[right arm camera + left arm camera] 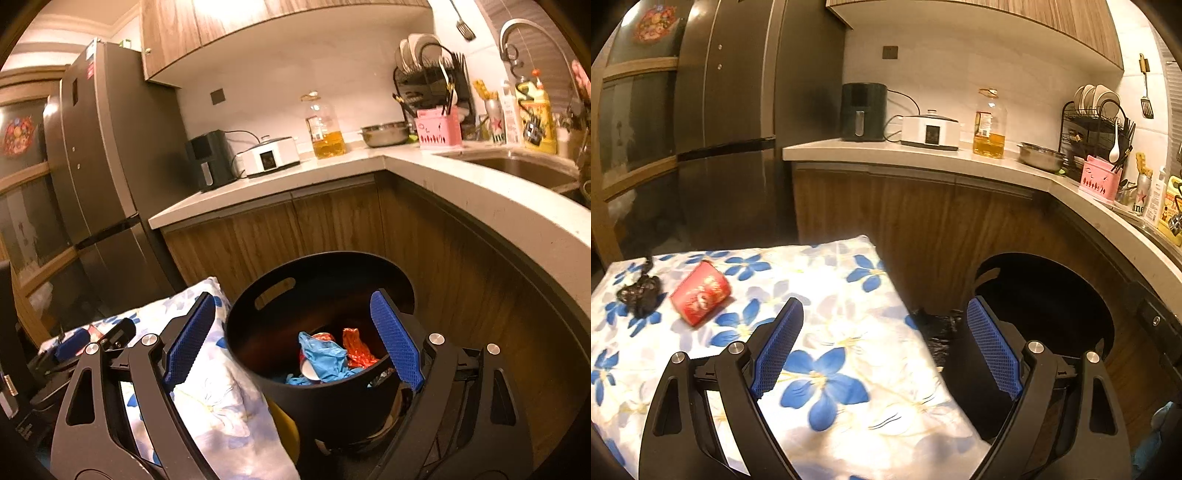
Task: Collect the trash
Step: 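Move both tools back over the table toward the last red cup and black bag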
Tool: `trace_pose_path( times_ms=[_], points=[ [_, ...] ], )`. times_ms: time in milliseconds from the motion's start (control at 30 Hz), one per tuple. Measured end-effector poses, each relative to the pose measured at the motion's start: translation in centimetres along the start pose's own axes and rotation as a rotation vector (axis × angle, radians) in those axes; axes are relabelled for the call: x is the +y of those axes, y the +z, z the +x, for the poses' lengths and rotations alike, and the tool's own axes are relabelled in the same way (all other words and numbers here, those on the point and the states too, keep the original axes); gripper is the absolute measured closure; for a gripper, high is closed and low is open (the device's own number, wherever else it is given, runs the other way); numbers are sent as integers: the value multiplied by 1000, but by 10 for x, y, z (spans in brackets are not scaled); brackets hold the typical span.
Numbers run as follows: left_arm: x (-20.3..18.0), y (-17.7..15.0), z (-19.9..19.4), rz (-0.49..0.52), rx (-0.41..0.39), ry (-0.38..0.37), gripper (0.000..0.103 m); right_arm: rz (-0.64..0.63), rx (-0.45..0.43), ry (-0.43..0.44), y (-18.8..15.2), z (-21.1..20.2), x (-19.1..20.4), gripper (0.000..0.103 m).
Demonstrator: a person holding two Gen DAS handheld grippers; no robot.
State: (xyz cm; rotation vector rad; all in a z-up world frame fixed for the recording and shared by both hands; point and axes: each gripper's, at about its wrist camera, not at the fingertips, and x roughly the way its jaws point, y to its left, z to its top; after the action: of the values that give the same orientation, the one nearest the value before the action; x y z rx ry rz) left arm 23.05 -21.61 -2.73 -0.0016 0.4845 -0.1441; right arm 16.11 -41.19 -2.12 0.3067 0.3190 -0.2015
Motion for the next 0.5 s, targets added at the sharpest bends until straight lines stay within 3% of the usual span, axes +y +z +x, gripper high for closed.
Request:
trace_pose_path(
  times_ms=[267,500],
  points=[
    [16,-12,-24,18,-1,5,16,-49,-40,-3,-14,-29,28,18],
    [53,-21,-43,-15,0,23,16,-74,-28,40,-24,-44,55,18]
  ],
)
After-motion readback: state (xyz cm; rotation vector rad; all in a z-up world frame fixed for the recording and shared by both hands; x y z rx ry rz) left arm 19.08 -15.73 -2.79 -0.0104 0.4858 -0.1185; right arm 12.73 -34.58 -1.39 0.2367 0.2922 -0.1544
